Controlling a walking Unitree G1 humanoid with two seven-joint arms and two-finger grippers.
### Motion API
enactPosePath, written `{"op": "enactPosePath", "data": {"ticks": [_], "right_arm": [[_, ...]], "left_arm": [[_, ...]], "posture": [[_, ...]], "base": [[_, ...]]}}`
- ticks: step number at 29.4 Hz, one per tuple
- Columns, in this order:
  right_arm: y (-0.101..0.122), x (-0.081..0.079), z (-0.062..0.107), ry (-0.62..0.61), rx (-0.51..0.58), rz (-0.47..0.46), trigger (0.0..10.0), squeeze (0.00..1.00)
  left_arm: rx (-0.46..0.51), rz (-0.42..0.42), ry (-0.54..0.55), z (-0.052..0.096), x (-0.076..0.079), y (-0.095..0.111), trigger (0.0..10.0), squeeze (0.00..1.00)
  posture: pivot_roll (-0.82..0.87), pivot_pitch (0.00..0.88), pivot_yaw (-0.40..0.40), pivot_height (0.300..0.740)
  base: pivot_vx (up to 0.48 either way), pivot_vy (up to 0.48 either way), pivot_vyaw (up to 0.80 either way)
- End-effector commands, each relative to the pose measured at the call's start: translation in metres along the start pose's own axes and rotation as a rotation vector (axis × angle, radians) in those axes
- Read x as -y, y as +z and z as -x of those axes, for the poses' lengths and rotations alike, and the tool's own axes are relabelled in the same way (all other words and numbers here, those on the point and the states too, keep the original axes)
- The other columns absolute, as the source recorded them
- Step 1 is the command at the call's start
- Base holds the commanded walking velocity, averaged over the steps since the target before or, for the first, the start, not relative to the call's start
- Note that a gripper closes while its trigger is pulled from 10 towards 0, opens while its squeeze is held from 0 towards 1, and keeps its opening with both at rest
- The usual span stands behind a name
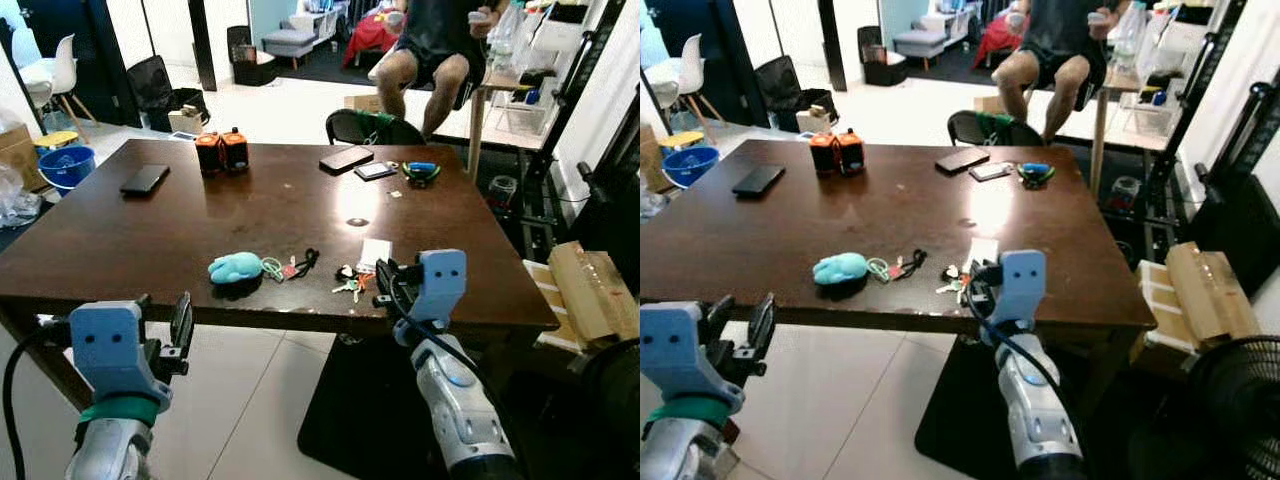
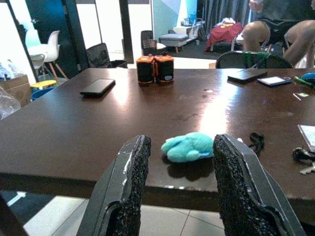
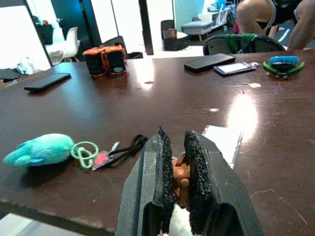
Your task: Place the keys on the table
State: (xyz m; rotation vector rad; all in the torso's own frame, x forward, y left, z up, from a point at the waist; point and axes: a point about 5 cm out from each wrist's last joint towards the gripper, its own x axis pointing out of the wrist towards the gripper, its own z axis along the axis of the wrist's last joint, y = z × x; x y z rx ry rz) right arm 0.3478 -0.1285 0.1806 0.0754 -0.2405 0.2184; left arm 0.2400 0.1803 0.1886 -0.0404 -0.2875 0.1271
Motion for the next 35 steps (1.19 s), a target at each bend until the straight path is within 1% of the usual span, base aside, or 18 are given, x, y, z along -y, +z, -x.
{"op": "enactPosePath", "data": {"ticks": [1, 7, 10, 22, 27, 33, 34, 35], "right_arm": [[-0.0016, -0.0033, 0.0, 0.009, -0.008, -0.014, 10.0, 0.0], [0.0005, -0.004, -0.0016, 0.011, -0.001, -0.019, 10.0, 0.0], [0.0024, -0.0042, -0.0043, 0.013, 0.004, -0.022, 10.0, 0.0], [0.0011, -0.0047, -0.0059, 0.025, -0.005, -0.025, 10.0, 0.0], [0.0029, -0.0074, -0.0061, 0.051, -0.005, -0.028, 10.0, 0.0], [0.0041, -0.0061, -0.0073, 0.063, -0.008, -0.025, 10.0, 0.0], [0.0016, -0.0064, -0.0075, 0.09, -0.038, -0.014, 10.0, 0.0], [0.0016, -0.0064, -0.0075, 0.09, -0.038, -0.014, 10.0, 0.0]], "left_arm": [[-0.016, -0.005, 0.009, 0.002, -0.0039, -0.0013, 10.0, 0.0], [-0.018, -0.005, 0.01, 0.0028, -0.0041, -0.0015, 10.0, 0.0], [-0.019, -0.007, 0.011, 0.002, -0.0034, -0.0018, 10.0, 0.0], [-0.032, -0.012, 0.012, 0.0042, -0.0033, -0.0026, 10.0, 0.0], [-0.039, -0.014, 0.03, 0.0034, -0.0059, -0.0036, 10.0, 0.0], [-0.041, -0.017, 0.027, 0.0027, -0.0046, -0.0043, 10.0, 0.0], [-0.043, -0.017, 0.017, 0.0028, -0.0034, -0.0045, 10.0, 0.0], [-0.043, -0.017, 0.017, 0.0028, -0.0034, -0.0045, 10.0, 0.0]], "posture": [[-0.1, 0.037, 0.097, 0.74], [-0.11, 0.036, 0.094, 0.74], [-0.1, 0.05, 0.094, 0.74], [-0.1, 0.057, 0.099, 0.74], [-0.11, 0.054, 0.099, 0.74], [-0.11, 0.058, 0.106, 0.74], [-0.11, 0.058, 0.106, 0.74], [-0.11, 0.058, 0.106, 0.74]], "base": [[0.394, 0.0, 0.0], [0.394, 0.0, 0.0], [0.395, 0.0, 0.0], [0.379, 0.0, 0.0], [0.0, 0.0, 0.0], [0.0, 0.0, 0.0], [0.0, 0.0, 0.0], [0.0, 0.0, 0.0]]}}
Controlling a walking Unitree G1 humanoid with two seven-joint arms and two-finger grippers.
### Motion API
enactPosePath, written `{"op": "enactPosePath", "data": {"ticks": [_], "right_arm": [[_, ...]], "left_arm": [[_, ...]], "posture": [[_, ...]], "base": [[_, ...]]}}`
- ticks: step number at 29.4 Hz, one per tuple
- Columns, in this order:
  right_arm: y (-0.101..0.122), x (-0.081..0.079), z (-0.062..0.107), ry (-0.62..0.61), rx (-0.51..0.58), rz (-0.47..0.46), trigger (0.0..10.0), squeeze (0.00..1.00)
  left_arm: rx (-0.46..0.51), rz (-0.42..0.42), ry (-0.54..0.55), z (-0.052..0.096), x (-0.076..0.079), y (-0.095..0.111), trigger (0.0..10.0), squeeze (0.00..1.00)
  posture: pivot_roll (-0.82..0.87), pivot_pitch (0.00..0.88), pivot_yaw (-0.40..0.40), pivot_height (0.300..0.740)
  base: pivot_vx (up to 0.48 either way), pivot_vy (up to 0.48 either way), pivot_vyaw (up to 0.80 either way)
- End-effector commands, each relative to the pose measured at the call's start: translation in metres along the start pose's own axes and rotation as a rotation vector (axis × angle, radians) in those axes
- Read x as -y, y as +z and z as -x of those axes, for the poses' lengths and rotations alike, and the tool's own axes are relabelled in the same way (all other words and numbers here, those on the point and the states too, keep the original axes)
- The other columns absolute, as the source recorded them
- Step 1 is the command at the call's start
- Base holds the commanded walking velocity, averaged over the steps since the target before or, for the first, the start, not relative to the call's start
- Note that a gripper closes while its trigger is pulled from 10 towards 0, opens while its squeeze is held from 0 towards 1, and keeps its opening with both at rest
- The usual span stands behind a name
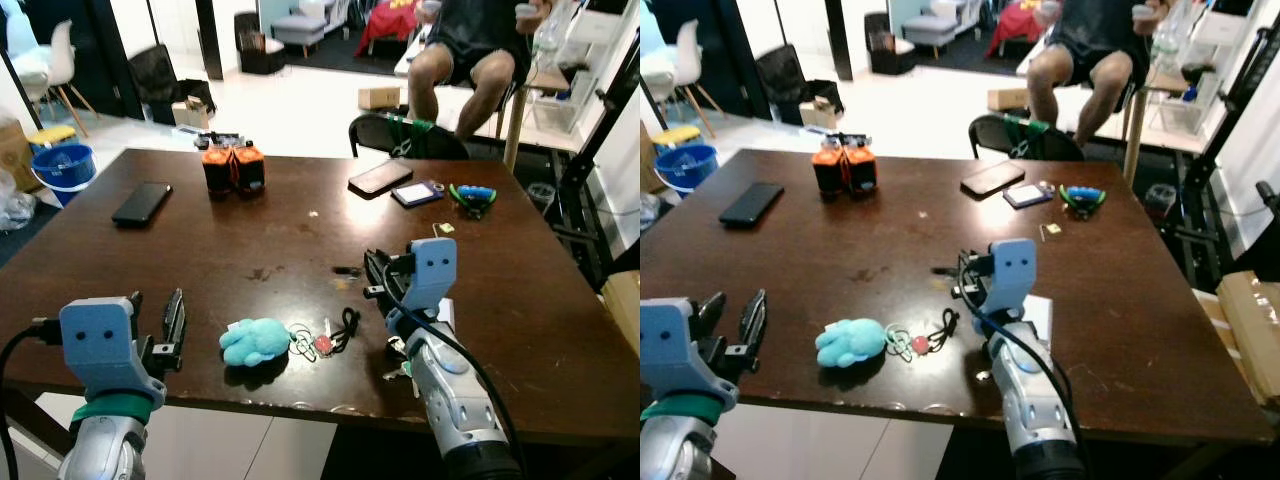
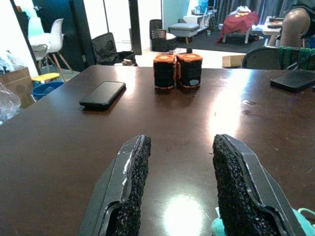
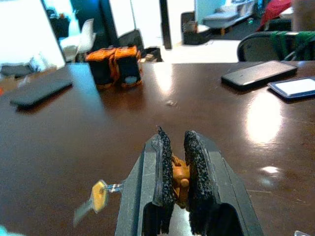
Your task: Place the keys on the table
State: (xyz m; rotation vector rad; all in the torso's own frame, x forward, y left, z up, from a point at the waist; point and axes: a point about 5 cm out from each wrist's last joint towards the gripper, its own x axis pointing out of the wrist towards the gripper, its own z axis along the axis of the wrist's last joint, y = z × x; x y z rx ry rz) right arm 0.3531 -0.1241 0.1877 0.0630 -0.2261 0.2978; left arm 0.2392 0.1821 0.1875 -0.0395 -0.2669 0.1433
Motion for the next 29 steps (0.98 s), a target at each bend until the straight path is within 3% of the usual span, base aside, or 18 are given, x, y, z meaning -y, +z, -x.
{"op": "enactPosePath", "data": {"ticks": [1, 5, 17, 22, 27, 29], "right_arm": [[-0.007, -0.004, 0.001, 0.051, -0.058, -0.007, 10.0, 0.0], [-0.018, -0.004, 0.005, 0.13, -0.141, 0.032, 10.0, 0.0], [-0.037, 0.003, 0.014, 0.155, -0.281, 0.11, 10.0, 0.0], [-0.048, 0.001, 0.023, 0.256, -0.391, 0.138, 10.0, 0.0], [-0.05, -0.003, 0.026, 0.313, -0.418, 0.141, 10.0, 0.0], [-0.05, -0.004, 0.026, 0.332, -0.421, 0.148, 10.0, 0.0]], "left_arm": [[-0.023, -0.009, -0.01, 0.002, 0.0, -0.004, 10.0, 0.0], [-0.025, -0.004, -0.03, 0.002, 0.002, -0.003, 10.0, 0.0], [-0.042, 0.01, -0.077, 0.004, 0.011, -0.007, 10.0, 0.0], [-0.049, 0.016, -0.11, 0.004, 0.014, -0.007, 10.0, 0.0], [-0.054, 0.058, -0.22, 0.008, 0.025, -0.005, 10.0, 0.0], [-0.072, -0.011, -0.352, 0.013, 0.035, -0.008, 10.0, 0.0]], "posture": [[-0.1, 0.06, 0.11, 0.74], [-0.1, 0.06, 0.11, 0.74], [-0.11, 0.067, 0.115, 0.74], [-0.11, 0.067, 0.115, 0.74], [-0.11, 0.069, 0.118, 0.74], [-0.11, 0.069, 0.118, 0.74]], "base": [[0.0, 0.0, 0.0], [0.0, 0.0, 0.0], [0.0, 0.0, 0.0], [0.0, 0.0, 0.0], [0.0, 0.0, 0.0], [0.0, 0.0, 0.0]]}}
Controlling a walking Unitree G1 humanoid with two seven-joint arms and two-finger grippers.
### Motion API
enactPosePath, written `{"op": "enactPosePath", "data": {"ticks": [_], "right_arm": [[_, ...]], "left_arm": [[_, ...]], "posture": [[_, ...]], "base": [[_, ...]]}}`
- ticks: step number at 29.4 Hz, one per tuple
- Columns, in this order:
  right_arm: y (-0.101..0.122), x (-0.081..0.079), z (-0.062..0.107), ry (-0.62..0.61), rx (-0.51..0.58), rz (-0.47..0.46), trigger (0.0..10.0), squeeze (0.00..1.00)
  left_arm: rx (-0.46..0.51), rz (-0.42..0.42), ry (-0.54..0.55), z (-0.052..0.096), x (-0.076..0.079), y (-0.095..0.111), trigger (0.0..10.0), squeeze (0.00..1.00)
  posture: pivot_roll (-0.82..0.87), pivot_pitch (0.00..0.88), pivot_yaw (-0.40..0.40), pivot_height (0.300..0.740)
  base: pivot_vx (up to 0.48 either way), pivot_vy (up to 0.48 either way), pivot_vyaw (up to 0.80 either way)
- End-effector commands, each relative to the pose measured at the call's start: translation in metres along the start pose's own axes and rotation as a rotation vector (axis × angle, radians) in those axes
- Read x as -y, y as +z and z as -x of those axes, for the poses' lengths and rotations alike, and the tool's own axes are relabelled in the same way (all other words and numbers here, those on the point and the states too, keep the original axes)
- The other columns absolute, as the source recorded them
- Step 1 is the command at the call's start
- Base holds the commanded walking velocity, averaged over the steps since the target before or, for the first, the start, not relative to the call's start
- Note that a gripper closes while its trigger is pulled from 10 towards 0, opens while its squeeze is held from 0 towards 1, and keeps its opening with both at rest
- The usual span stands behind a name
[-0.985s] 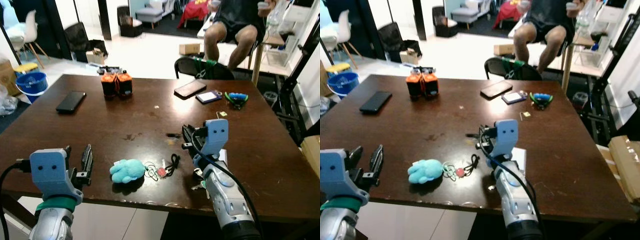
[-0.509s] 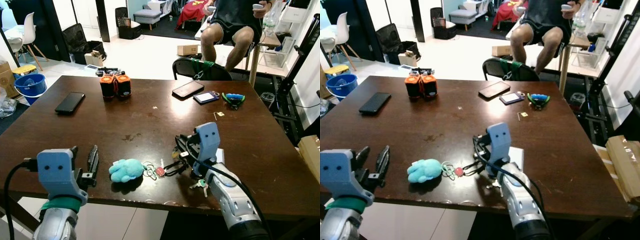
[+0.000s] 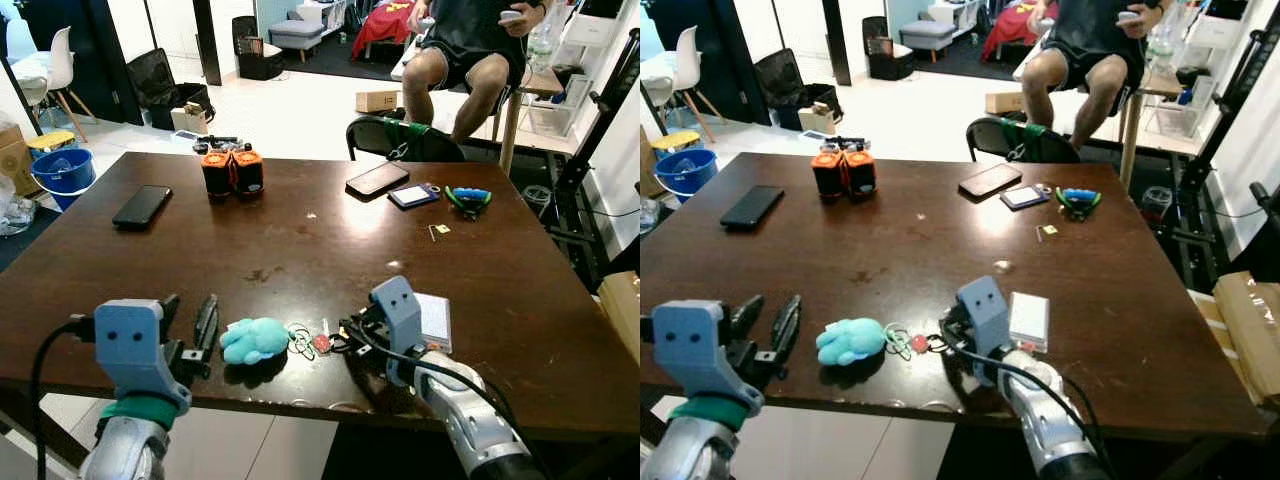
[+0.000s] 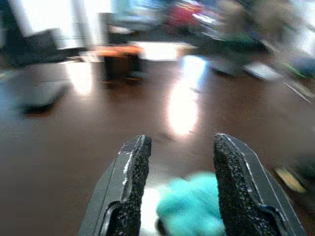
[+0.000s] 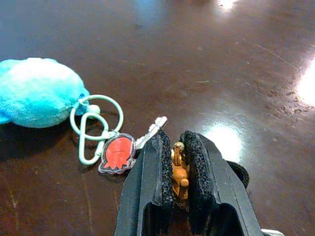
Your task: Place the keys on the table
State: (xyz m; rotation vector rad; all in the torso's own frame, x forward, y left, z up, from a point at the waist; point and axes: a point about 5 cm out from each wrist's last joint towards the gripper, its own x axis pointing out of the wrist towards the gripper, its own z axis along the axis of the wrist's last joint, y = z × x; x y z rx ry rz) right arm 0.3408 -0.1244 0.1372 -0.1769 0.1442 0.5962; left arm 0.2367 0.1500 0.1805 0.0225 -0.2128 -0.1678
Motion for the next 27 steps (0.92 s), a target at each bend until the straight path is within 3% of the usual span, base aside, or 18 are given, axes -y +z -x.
{"op": "enactPosePath", "data": {"ticks": [1, 3, 11, 12, 13, 18, 21, 22, 27], "right_arm": [[-0.004, -0.004, 0.0, 0.024, -0.022, 0.004, 10.0, 0.0], [-0.005, -0.005, 0.0, 0.029, -0.028, 0.002, 10.0, 0.0], [-0.006, -0.006, 0.002, 0.055, -0.052, 0.008, 10.0, 0.0], [-0.006, -0.005, 0.003, 0.056, -0.049, -0.008, 10.0, 0.65], [-0.005, -0.005, 0.003, 0.056, -0.043, -0.024, 10.0, 1.0], [-0.002, -0.005, 0.003, 0.066, -0.021, -0.061, 10.0, 1.0], [0.009, -0.003, 0.003, 0.047, 0.057, -0.103, 10.0, 1.0], [0.015, 0.0, 0.003, 0.033, 0.099, -0.145, 10.0, 0.0], [0.039, 0.006, 0.005, 0.065, 0.209, -0.267, 10.0, 0.0]], "left_arm": [[-0.041, -0.093, -0.125, 0.003, 0.012, -0.005, 10.0, 0.0], [-0.069, -0.2, -0.231, 0.006, 0.019, -0.011, 10.0, 0.0], [-0.1, -0.202, -0.335, 0.012, 0.028, -0.015, 10.0, 0.0], [-0.101, -0.2, -0.337, 0.013, 0.028, -0.015, 10.0, 0.0], [-0.101, -0.199, -0.339, 0.013, 0.028, -0.015, 10.0, 0.0], [-0.099, -0.203, -0.342, 0.013, 0.027, -0.014, 10.0, 0.0], [-0.091, -0.208, -0.337, 0.013, 0.027, -0.013, 10.0, 0.0], [-0.086, -0.203, -0.331, 0.013, 0.026, -0.012, 10.0, 0.0], [-0.079, -0.187, -0.323, 0.013, 0.023, -0.011, 10.0, 0.0]], "posture": [[-0.11, 0.072, 0.116, 0.74], [-0.11, 0.072, 0.116, 0.74], [-0.11, 0.071, 0.119, 0.74], [-0.11, 0.071, 0.119, 0.74], [-0.11, 0.071, 0.119, 0.74], [-0.11, 0.071, 0.119, 0.74], [-0.11, 0.063, 0.122, 0.74], [-0.11, 0.063, 0.122, 0.74], [-0.12, 0.053, 0.125, 0.74]], "base": [[0.0, 0.0, 0.0], [0.0, 0.0, 0.0], [0.0, 0.0, 0.0], [0.0, 0.0, 0.0], [0.0, 0.0, 0.0], [0.0, 0.0, 0.0], [0.0, 0.0, 0.0], [0.0, 0.0, 0.0], [0.0, 0.0, 0.0]]}}
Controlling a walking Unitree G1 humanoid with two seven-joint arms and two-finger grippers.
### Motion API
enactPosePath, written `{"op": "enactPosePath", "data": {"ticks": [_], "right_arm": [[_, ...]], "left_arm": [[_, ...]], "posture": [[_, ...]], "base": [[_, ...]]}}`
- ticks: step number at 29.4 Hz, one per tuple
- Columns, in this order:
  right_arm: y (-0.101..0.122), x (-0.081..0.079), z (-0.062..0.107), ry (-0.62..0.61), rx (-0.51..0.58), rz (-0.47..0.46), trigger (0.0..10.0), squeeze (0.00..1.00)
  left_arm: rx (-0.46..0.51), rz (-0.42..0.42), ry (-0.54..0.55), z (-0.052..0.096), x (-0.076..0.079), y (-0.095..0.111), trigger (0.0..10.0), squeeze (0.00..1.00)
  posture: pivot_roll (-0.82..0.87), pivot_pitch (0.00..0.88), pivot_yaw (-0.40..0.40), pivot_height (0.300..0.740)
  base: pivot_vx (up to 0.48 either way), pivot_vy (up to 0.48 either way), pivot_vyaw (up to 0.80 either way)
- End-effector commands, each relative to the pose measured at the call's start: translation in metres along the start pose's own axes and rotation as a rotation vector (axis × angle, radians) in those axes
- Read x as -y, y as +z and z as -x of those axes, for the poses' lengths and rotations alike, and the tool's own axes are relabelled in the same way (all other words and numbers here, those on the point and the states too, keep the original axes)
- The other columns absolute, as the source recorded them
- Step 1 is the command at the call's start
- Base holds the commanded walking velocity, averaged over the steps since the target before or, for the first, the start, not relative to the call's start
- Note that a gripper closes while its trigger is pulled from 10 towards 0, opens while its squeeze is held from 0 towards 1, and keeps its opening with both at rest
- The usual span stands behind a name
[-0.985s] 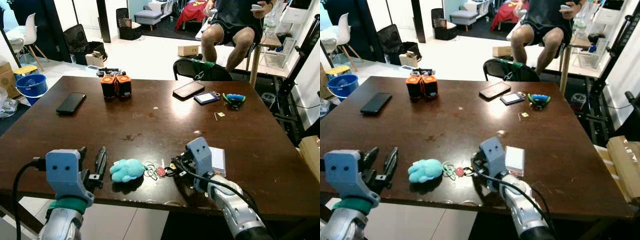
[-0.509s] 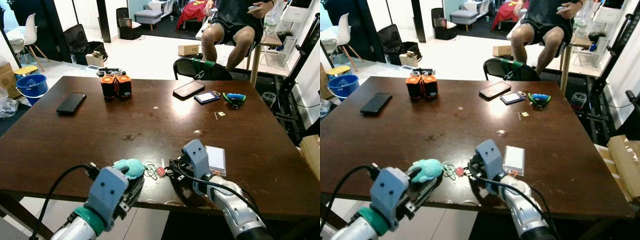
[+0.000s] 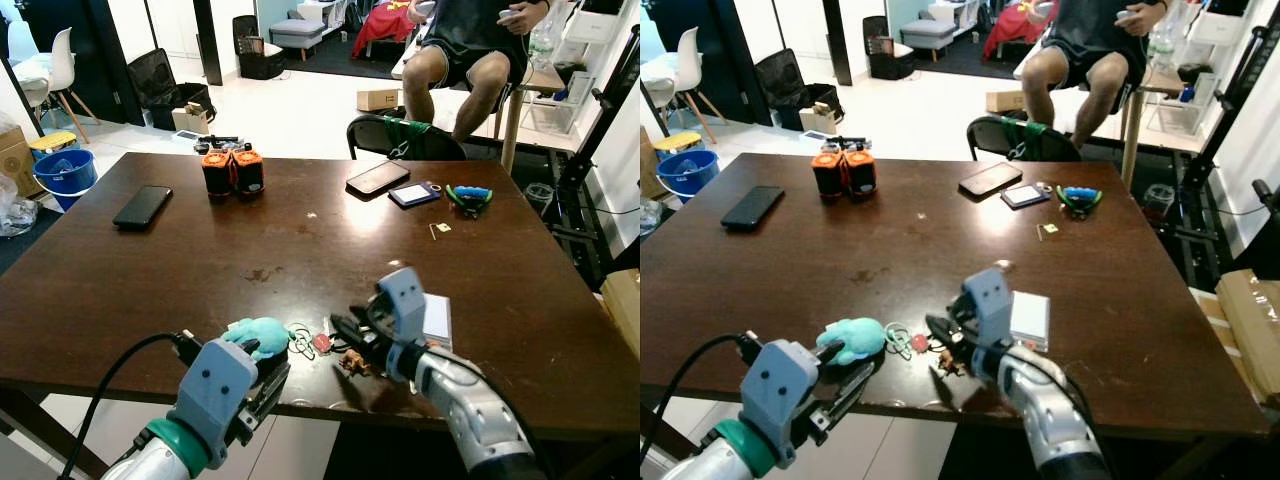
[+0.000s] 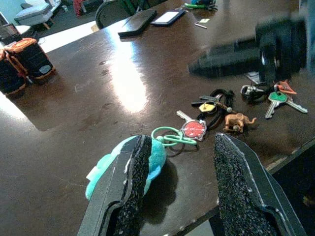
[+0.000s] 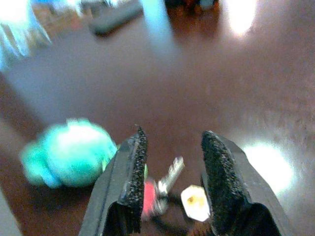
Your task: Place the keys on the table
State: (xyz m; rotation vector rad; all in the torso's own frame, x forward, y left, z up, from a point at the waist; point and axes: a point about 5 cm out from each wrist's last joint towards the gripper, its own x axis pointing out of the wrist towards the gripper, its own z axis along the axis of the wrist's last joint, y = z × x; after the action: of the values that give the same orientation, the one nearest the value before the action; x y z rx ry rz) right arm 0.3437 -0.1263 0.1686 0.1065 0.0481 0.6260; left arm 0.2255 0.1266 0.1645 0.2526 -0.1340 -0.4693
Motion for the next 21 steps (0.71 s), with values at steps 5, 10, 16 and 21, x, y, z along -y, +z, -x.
{"op": "enactPosePath", "data": {"ticks": [5, 10, 16, 21], "right_arm": [[0.015, 0.001, 0.0, 0.027, 0.052, -0.047, 10.0, 0.0], [0.016, 0.008, 0.004, -0.077, 0.089, -0.009, 10.0, 0.0], [-0.013, -0.009, 0.012, -0.238, 0.119, 0.041, 10.0, 0.0], [-0.008, -0.023, 0.019, -0.28, 0.208, 0.028, 10.0, 0.0]], "left_arm": [[0.022, 0.016, 0.023, 0.004, -0.005, 0.002, 10.0, 0.0], [0.007, 0.041, 0.172, 0.008, -0.018, 0.0, 10.0, 0.0], [-0.115, 0.106, 0.612, 0.025, -0.046, -0.026, 10.0, 0.0], [-0.074, 0.163, 0.712, 0.033, -0.05, -0.023, 10.0, 0.0]], "posture": [[-0.12, 0.045, 0.118, 0.74], [-0.12, 0.046, 0.108, 0.74], [-0.13, 0.042, 0.101, 0.74], [-0.14, 0.042, 0.105, 0.74]], "base": [[0.0, 0.0, 0.0], [0.0, 0.0, 0.0], [0.0, 0.0, 0.0], [0.0, 0.0, 0.0]]}}
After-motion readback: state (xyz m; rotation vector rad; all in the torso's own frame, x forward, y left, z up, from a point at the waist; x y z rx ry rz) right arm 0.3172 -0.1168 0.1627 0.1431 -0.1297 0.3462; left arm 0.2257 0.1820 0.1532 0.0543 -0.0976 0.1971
